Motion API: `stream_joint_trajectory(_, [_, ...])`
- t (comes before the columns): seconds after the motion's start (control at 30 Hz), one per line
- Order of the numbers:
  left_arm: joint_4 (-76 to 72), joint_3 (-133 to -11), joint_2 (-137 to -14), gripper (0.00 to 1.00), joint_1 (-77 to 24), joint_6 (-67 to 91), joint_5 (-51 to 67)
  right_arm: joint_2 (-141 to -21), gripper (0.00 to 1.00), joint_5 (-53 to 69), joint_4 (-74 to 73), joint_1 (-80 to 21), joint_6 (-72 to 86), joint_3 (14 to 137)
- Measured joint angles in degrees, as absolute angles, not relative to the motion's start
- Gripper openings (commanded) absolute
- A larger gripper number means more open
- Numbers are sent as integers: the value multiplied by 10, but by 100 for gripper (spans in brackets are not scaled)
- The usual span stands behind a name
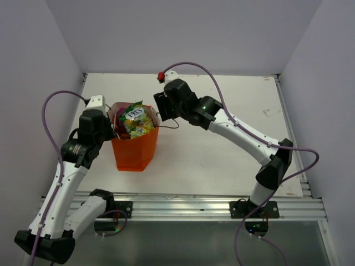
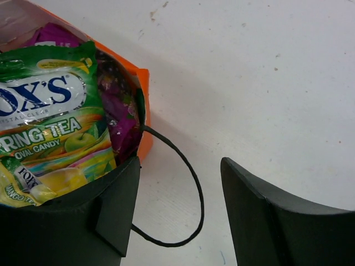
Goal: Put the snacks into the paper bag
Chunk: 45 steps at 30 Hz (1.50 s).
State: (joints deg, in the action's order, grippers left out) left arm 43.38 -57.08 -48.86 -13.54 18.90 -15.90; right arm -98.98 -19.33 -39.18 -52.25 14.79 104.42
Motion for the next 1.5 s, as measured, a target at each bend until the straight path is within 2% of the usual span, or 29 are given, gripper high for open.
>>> stream_joint_trajectory(0.6, [435, -571, -486, 0, -135, 189, -157, -1017, 54, -97, -335, -526, 199, 974])
stream_joint_trajectory(0.7, [435, -571, -486, 0, -135, 189, -156, -1023, 38, -84, -326, -526, 204, 974])
stream_joint_trajectory(0.73, [435, -571, -486, 0, -135, 189, -156, -1025, 21, -80, -324, -526, 206, 974])
stream_joint_trajectory(0.83, [431, -570, -484, 0, -135, 189, -145, -1043, 0, -66, -321, -527, 208, 984])
stream_joint_trajectory(1.13, [382, -551, -456, 0, -135, 184, -27, -1076, 0, -128, -428, -546, 184, 1074])
stream_joint_trajectory(1.5, [347, -550, -457, 0, -157, 224, 88, -1047, 0, -237, -595, -550, 170, 1162])
